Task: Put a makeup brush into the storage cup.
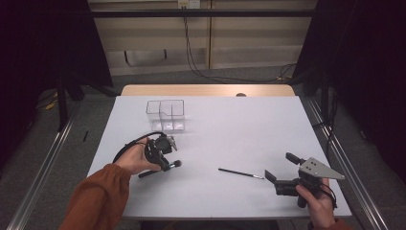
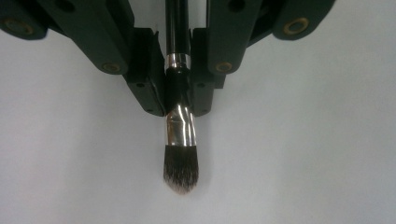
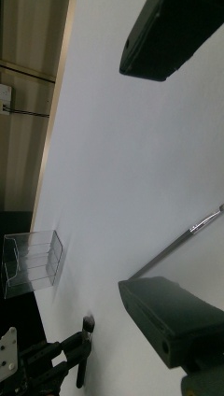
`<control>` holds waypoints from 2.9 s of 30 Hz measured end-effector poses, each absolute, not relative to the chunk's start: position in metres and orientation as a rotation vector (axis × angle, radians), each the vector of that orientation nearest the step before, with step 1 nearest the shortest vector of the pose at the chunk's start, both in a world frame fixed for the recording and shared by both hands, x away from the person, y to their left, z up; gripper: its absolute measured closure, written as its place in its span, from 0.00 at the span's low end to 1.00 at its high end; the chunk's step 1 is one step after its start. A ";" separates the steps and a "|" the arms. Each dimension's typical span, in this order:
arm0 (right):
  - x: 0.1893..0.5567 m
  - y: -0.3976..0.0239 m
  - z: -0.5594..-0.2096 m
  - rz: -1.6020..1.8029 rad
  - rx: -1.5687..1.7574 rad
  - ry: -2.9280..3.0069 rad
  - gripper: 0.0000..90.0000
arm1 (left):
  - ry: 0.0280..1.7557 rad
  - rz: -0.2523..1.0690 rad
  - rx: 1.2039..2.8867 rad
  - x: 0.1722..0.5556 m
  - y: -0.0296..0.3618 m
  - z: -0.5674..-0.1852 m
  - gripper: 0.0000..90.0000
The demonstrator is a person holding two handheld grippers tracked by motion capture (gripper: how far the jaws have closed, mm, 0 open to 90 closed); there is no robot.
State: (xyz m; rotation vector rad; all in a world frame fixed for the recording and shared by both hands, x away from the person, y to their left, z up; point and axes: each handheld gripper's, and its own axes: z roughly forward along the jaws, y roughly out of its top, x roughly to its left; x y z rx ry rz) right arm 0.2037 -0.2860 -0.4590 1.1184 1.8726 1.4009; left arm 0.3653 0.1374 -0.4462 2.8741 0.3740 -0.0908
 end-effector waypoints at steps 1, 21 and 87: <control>0.204 -0.286 -0.459 1.400 1.117 1.874 0.00 | 0.389 -0.096 2.864 0.365 0.137 -0.446 0.85; 0.204 -0.286 -0.460 1.399 1.118 1.879 0.00 | 0.420 -0.108 2.887 0.363 0.133 -0.443 0.88; 0.205 -0.287 -0.460 1.406 1.130 1.877 0.00 | 0.710 0.056 2.254 0.356 0.184 -0.420 0.89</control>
